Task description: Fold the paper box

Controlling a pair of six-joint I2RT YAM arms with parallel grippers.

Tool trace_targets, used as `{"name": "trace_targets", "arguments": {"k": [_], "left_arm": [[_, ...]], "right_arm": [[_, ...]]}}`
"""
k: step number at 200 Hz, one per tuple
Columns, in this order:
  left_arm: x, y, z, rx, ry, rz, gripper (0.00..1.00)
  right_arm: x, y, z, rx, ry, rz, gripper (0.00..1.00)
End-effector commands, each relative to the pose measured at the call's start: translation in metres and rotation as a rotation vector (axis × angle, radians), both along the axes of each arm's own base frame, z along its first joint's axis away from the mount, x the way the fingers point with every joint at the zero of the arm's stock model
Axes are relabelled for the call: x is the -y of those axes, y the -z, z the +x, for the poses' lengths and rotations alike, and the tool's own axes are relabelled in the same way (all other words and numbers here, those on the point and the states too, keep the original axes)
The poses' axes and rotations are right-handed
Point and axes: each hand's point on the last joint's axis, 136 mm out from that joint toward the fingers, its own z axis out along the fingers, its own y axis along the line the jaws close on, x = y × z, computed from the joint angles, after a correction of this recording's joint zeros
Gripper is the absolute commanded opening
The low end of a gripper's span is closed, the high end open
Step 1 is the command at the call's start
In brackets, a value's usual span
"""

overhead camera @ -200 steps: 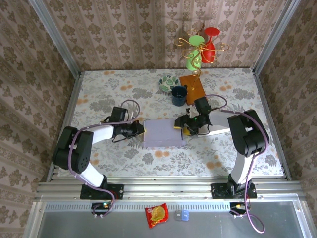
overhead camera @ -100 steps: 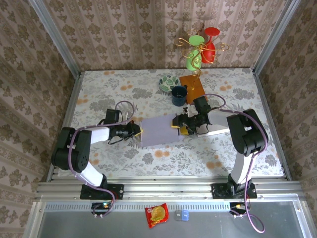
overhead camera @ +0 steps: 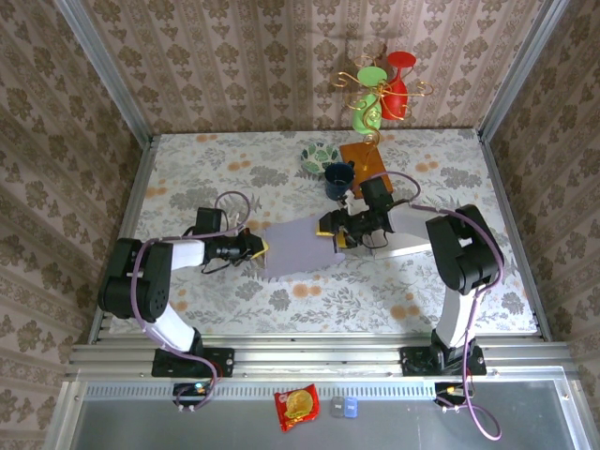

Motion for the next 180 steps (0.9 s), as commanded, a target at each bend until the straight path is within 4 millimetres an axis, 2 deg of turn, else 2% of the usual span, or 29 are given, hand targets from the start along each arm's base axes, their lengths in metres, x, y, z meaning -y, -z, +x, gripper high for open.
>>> {"name": "trace_targets", "arguments": {"k": [1, 48, 65, 84, 106, 127, 156, 180], "left_arm": [[-0.011, 0.03, -0.013, -0.1, -0.03, 0.075, 0.06], [-0.006, 0.026, -0.006, -0.079, -0.031, 0.057, 0.07], [-0.003, 0.016, 0.001, -0.038, -0.031, 0.056, 0.09], [0.0, -0.004, 0.009, 0.05, -0.03, 0.074, 0.16], [-0.003, -0.038, 0.019, 0.213, -0.035, 0.151, 0.27], [-0.001, -0.083, 0.024, 0.428, -0.018, 0.198, 0.36], [0.017, -0.147, 0.014, 0.744, 0.088, 0.172, 0.45], [0.032, -0.183, -0.003, 0.901, 0.232, 0.148, 0.48]], "right_arm": [[-0.012, -0.012, 0.007, -0.012, 0.02, 0.089, 0.6], [-0.027, -0.023, 0.004, -0.023, 0.03, 0.104, 0.51], [-0.027, -0.024, 0.004, -0.041, 0.058, 0.105, 0.46], [-0.025, -0.028, 0.005, -0.062, 0.091, 0.111, 0.41], [-0.022, -0.032, 0.003, -0.109, 0.119, 0.103, 0.37], [-0.018, -0.034, -0.001, -0.188, 0.155, 0.1, 0.35], [-0.011, -0.038, -0.006, -0.311, 0.237, 0.114, 0.34], [-0.003, -0.037, -0.015, -0.463, 0.317, 0.109, 0.33]]}}
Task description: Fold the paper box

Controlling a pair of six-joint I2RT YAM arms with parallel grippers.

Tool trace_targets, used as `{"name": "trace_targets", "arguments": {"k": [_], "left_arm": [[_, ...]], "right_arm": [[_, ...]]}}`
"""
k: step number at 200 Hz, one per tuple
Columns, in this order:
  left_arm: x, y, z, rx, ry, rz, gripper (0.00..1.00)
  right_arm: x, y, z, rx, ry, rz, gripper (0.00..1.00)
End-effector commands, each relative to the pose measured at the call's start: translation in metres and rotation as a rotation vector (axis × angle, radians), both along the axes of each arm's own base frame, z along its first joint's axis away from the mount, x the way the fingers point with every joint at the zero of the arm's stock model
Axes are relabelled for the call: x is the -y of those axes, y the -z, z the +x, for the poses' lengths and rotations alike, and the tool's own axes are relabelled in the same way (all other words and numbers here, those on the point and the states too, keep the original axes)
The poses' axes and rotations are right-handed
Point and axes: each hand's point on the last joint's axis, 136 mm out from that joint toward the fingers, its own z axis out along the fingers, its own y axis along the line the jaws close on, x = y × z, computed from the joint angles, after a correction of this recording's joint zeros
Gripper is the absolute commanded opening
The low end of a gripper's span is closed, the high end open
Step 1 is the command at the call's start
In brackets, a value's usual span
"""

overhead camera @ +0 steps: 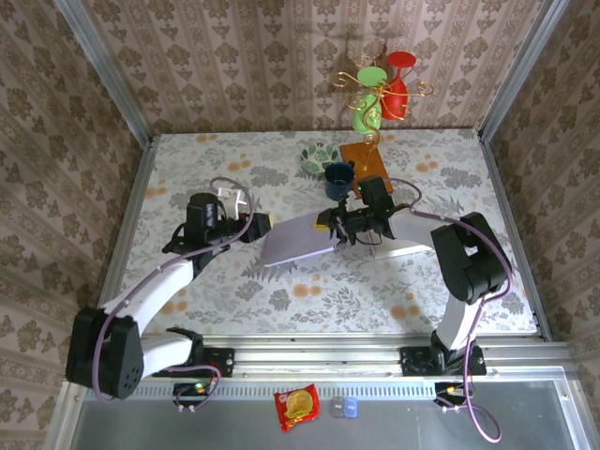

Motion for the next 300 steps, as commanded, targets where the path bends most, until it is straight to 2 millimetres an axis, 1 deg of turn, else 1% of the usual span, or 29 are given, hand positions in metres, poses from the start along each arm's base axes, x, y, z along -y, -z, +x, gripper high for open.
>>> {"name": "trace_targets", "arguments": {"k": [1, 17, 24, 41, 57, 59, 61, 65, 79, 89, 114, 117, 126, 147, 173, 178, 194, 231, 251, 274, 300], "left_arm": [[0.012, -0.034, -0.009, 0.198, 0.148, 0.065, 0.48], [0.021, -0.044, -0.022, 0.26, 0.26, 0.132, 0.48], [0.028, -0.048, -0.033, 0.275, 0.339, 0.14, 0.49], [0.033, -0.046, -0.05, 0.293, 0.461, 0.212, 0.52], [0.033, -0.041, -0.062, 0.303, 0.548, 0.27, 0.55], [0.032, -0.04, -0.065, 0.3, 0.564, 0.275, 0.55], [0.037, -0.039, -0.073, 0.306, 0.603, 0.277, 0.56], [0.04, -0.038, -0.079, 0.315, 0.641, 0.287, 0.56], [0.041, -0.029, -0.095, 0.33, 0.735, 0.342, 0.61], [0.042, -0.021, -0.103, 0.334, 0.785, 0.376, 0.65], [0.044, 0.003, -0.117, 0.322, 0.878, 0.463, 0.66], [0.042, 0.009, -0.115, 0.318, 0.878, 0.497, 0.67], [0.042, 0.018, -0.118, 0.305, 0.905, 0.536, 0.67], [0.043, 0.033, -0.122, 0.305, 0.945, 0.601, 0.7], [0.039, 0.054, -0.11, 0.324, 0.913, 0.721, 0.7], [0.04, 0.055, -0.105, 0.333, 0.893, 0.733, 0.7], [0.041, 0.059, -0.099, 0.359, 0.866, 0.758, 0.7], [0.045, 0.07, -0.095, 0.375, 0.856, 0.806, 0.69], [0.047, 0.075, -0.093, 0.366, 0.855, 0.815, 0.66], [0.052, 0.073, -0.091, 0.371, 0.853, 0.801, 0.63], [0.055, 0.073, -0.095, 0.353, 0.877, 0.777, 0.57]], "right_arm": [[0.01, -0.005, -0.013, -0.201, 0.093, 0.011, 0.34], [0.014, -0.005, -0.021, -0.312, 0.14, 0.026, 0.34], [0.016, -0.004, -0.026, -0.359, 0.157, 0.03, 0.34], [0.022, 0.003, -0.041, -0.494, 0.196, 0.02, 0.34], [0.027, 0.006, -0.056, -0.6, 0.221, 0.015, 0.35], [0.028, 0.007, -0.057, -0.613, 0.225, 0.015, 0.35], [0.028, 0.007, -0.059, -0.623, 0.227, 0.015, 0.35], [0.03, 0.008, -0.061, -0.641, 0.235, 0.017, 0.35], [0.036, 0.011, -0.067, -0.691, 0.264, 0.022, 0.35], [0.04, 0.013, -0.071, -0.72, 0.279, 0.02, 0.35], [0.042, 0.017, -0.077, -0.771, 0.283, 0.013, 0.35], [0.042, 0.019, -0.079, -0.776, 0.284, 0.012, 0.35], [0.043, 0.021, -0.081, -0.794, 0.289, 0.014, 0.35], [0.044, 0.025, -0.084, -0.822, 0.3, 0.019, 0.35], [0.045, 0.029, -0.09, -0.836, 0.29, 0.006, 0.35], [0.045, 0.029, -0.091, -0.839, 0.29, 0.006, 0.35], [0.046, 0.031, -0.095, -0.85, 0.291, 0.002, 0.34], [0.049, 0.034, -0.101, -0.867, 0.298, -0.001, 0.35], [0.05, 0.036, -0.103, -0.873, 0.307, -0.001, 0.36], [0.051, 0.037, -0.102, -0.873, 0.313, -0.002, 0.41], [0.058, 0.034, -0.093, -0.841, 0.342, 0.001, 0.54]]}}
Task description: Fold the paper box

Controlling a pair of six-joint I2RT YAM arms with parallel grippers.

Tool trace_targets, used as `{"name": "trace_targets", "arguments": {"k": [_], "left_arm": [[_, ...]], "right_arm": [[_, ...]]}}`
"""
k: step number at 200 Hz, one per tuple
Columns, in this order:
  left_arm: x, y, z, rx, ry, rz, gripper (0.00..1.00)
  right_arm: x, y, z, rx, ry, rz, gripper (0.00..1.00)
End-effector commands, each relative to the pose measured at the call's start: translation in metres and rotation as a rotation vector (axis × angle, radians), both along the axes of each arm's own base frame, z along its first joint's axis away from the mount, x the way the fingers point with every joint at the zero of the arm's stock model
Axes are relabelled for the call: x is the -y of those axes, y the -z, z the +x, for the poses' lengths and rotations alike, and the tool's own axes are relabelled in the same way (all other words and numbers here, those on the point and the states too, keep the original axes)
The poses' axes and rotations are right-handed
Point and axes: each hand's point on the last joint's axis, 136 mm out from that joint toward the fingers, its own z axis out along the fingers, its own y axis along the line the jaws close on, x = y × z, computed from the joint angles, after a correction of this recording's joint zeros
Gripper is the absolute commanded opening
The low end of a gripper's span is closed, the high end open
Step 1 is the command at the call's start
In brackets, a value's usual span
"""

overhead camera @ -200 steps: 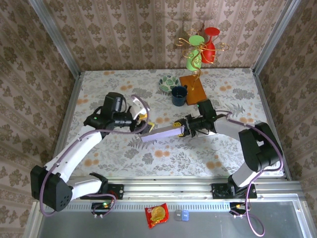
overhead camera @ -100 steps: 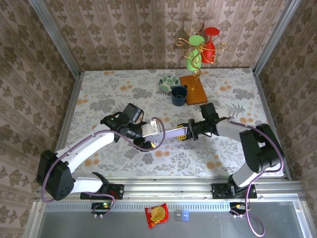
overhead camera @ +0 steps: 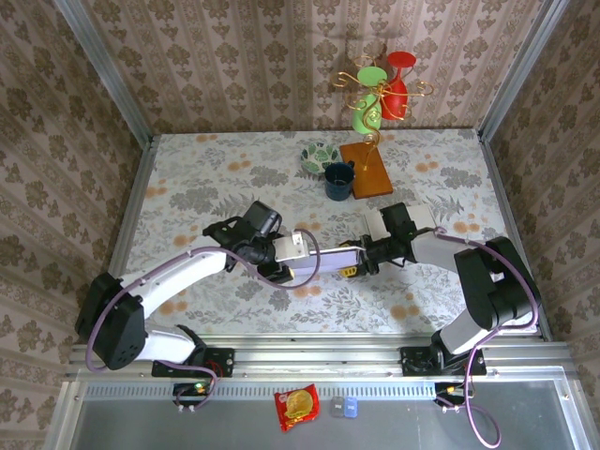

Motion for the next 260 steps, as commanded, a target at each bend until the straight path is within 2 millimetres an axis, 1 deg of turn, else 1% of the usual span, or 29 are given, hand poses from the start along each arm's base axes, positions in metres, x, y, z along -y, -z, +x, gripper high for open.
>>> {"name": "trace_targets", "arguments": {"k": [1, 20, 54, 76, 88, 109, 122, 128, 131, 161, 176, 192, 204, 210, 228, 238, 260], "left_arm": [[0.006, -0.002, -0.001, -0.011, 0.018, -0.01, 0.56], [0.008, 0.001, -0.004, -0.049, 0.021, -0.007, 0.52], [0.01, 0.001, -0.004, -0.067, 0.014, -0.011, 0.49], [0.011, 0.001, -0.003, -0.08, 0.0, -0.009, 0.47], [0.011, 0.003, -0.003, -0.094, -0.015, -0.004, 0.45], [0.011, 0.004, -0.002, -0.117, -0.041, 0.002, 0.44], [0.01, 0.006, -0.003, -0.133, -0.057, 0.006, 0.44], [0.01, 0.006, -0.003, -0.139, -0.063, 0.007, 0.44], [0.009, 0.007, -0.004, -0.143, -0.066, 0.009, 0.44], [0.004, 0.007, -0.004, -0.184, -0.115, 0.032, 0.43], [0.002, 0.006, -0.003, -0.205, -0.141, 0.037, 0.44], [0.0, 0.007, -0.005, -0.228, -0.158, 0.047, 0.44], [0.0, 0.008, -0.006, -0.243, -0.161, 0.057, 0.43], [-0.001, 0.009, -0.006, -0.248, -0.164, 0.062, 0.43], [-0.002, 0.01, -0.007, -0.261, -0.166, 0.077, 0.42], [-0.001, 0.01, -0.007, -0.263, -0.166, 0.079, 0.43], [0.0, 0.009, -0.005, -0.263, -0.168, 0.076, 0.43]], "right_arm": [[0.01, 0.006, -0.003, -0.046, 0.032, -0.043, 0.54], [0.012, 0.0, 0.006, -0.014, 0.042, -0.05, 0.61], [0.017, -0.01, 0.019, 0.031, 0.065, -0.061, 0.67], [0.028, -0.02, 0.031, 0.09, 0.101, -0.09, 0.71], [0.035, -0.03, 0.042, 0.148, 0.133, -0.098, 0.72], [0.052, -0.044, 0.052, 0.228, 0.167, -0.147, 0.73], [0.066, -0.049, 0.052, 0.258, 0.175, -0.192, 0.74], [0.071, -0.046, 0.053, 0.261, 0.179, -0.216, 0.74], [0.074, -0.054, 0.052, 0.292, 0.185, -0.224, 0.74], [0.103, -0.074, 0.05, 0.456, 0.209, -0.388, 0.73], [0.108, -0.086, 0.046, 0.585, 0.185, -0.492, 0.7], [0.101, -0.094, 0.039, 0.702, 0.162, -0.557, 0.61], [0.088, -0.097, 0.034, 0.78, 0.173, -0.579, 0.57], [0.083, -0.096, 0.03, 0.802, 0.181, -0.597, 0.55], [0.065, -0.095, 0.024, 0.862, 0.194, -0.618, 0.52], [0.057, -0.089, 0.022, 0.864, 0.178, -0.623, 0.52], [0.043, -0.086, 0.027, 0.884, 0.162, -0.596, 0.51]]}}
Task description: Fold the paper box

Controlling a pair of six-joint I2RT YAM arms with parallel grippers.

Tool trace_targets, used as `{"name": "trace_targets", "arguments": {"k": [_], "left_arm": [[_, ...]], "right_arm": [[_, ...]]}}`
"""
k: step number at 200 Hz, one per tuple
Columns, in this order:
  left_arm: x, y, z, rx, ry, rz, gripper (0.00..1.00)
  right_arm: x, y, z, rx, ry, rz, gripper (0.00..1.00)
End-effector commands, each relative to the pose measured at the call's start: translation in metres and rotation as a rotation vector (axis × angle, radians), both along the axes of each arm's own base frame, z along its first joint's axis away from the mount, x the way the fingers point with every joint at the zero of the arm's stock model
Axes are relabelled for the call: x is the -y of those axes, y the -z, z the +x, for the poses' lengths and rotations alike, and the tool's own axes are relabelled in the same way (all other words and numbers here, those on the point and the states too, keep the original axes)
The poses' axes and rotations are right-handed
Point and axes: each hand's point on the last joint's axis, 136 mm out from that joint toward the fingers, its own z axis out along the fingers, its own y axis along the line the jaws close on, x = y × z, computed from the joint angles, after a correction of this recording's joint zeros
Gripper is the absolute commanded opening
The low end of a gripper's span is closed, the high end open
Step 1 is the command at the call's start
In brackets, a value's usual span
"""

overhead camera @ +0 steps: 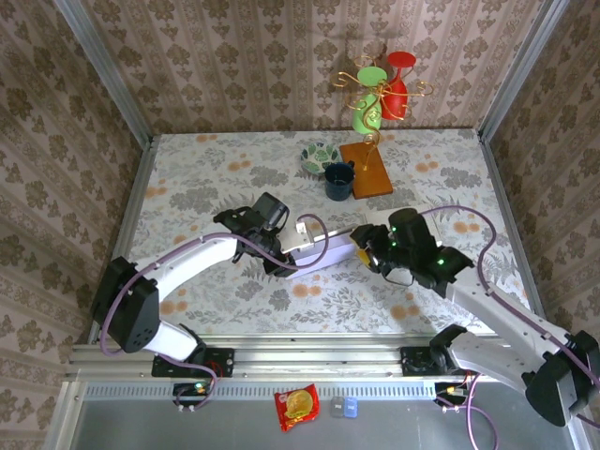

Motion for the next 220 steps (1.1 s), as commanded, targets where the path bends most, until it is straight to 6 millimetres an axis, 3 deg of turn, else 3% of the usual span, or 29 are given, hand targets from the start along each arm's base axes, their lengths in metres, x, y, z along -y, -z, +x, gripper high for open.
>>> {"name": "trace_targets", "arguments": {"k": [1, 59, 99, 145, 220], "left_arm": [[-0.007, 0.005, -0.01, -0.082, -0.025, 0.037, 0.43], [-0.005, 0.004, -0.008, -0.085, -0.028, 0.039, 0.43], [-0.004, 0.003, -0.006, -0.076, -0.028, 0.036, 0.45], [0.0, -0.003, -0.003, -0.052, -0.015, 0.032, 0.47], [0.006, -0.009, -0.001, -0.029, -0.004, 0.013, 0.45]], "right_arm": [[0.005, 0.003, 0.022, 0.068, 0.098, -0.037, 0.51], [-0.02, 0.013, 0.029, 0.044, 0.045, -0.019, 0.47], [-0.02, 0.033, 0.028, -0.019, 0.05, -0.054, 0.43], [-0.018, 0.064, 0.011, -0.192, 0.029, -0.12, 0.34], [-0.02, 0.063, 0.012, -0.215, 0.024, -0.132, 0.27]]}}
